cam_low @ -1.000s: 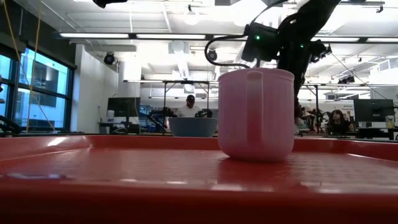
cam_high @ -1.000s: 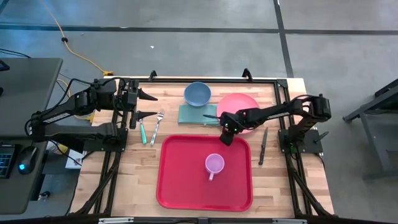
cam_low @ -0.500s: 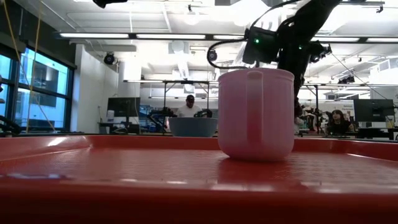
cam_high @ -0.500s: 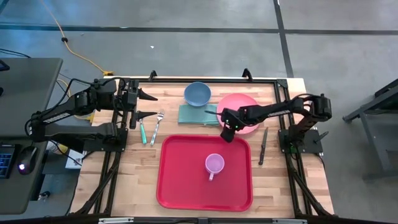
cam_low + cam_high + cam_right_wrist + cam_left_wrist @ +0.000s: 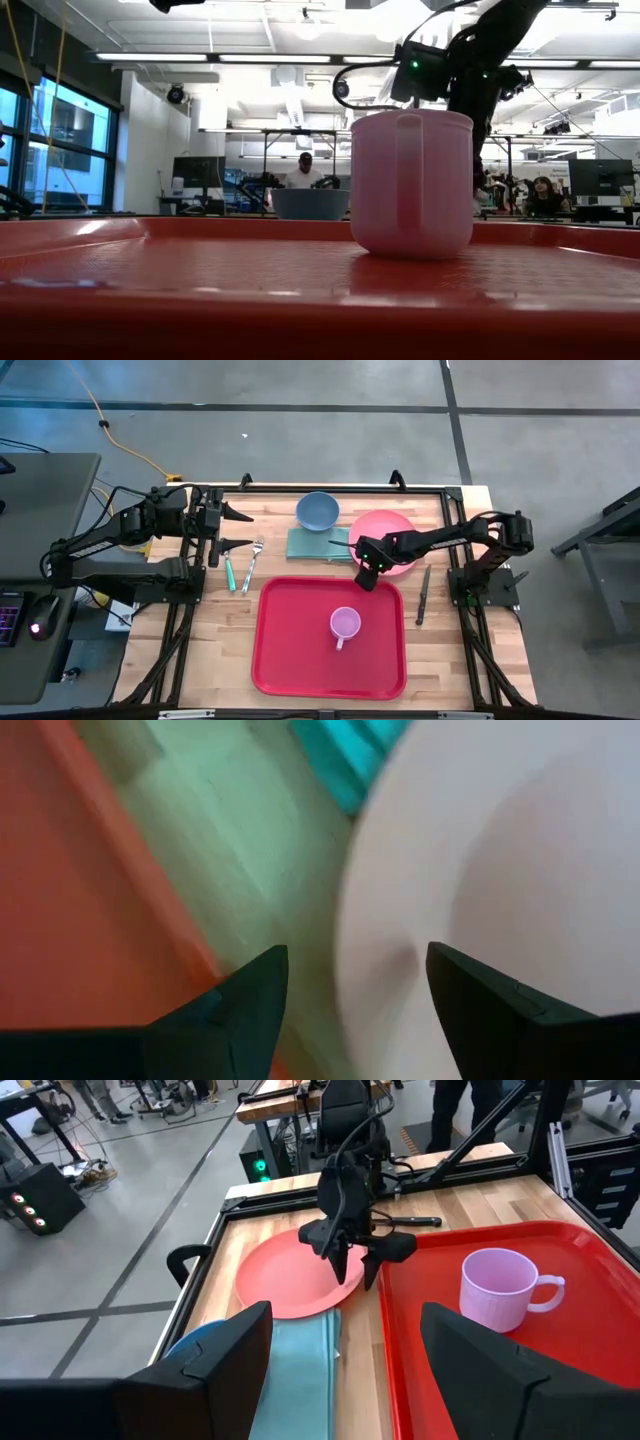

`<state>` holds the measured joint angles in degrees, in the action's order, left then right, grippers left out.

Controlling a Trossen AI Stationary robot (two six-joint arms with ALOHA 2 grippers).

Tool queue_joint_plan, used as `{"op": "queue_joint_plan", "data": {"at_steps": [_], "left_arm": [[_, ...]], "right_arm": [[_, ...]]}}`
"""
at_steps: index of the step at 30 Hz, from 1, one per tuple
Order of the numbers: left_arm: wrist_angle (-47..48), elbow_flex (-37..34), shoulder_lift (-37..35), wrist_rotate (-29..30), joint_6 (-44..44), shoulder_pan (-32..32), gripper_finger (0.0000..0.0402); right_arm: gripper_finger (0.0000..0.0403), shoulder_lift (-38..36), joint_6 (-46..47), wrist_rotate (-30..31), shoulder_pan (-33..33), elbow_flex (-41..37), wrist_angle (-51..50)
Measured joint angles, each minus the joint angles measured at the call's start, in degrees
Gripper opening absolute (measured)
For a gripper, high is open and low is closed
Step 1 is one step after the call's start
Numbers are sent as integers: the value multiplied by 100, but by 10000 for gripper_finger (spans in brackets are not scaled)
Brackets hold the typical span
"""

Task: Set up tray
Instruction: Put the pink plate on the tray to the left of the purple mug

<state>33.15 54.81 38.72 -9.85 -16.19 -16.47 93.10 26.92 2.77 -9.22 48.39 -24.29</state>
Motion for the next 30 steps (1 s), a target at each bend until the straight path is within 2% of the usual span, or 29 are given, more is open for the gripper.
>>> {"op": "queue_joint_plan", "data": {"at_steps": [19,22,30], "left_arm": [[0,0,-2,0,0,0,287],[-1,0,0,1,0,0,287],[0,0,-1,2,0,-1,287]], "right_arm": [[217,-13,4,31,-14,-246,327],[193,-11,1,79,-12,-246,317],[94,-11,-149,-73,-12,-244,345]]}}
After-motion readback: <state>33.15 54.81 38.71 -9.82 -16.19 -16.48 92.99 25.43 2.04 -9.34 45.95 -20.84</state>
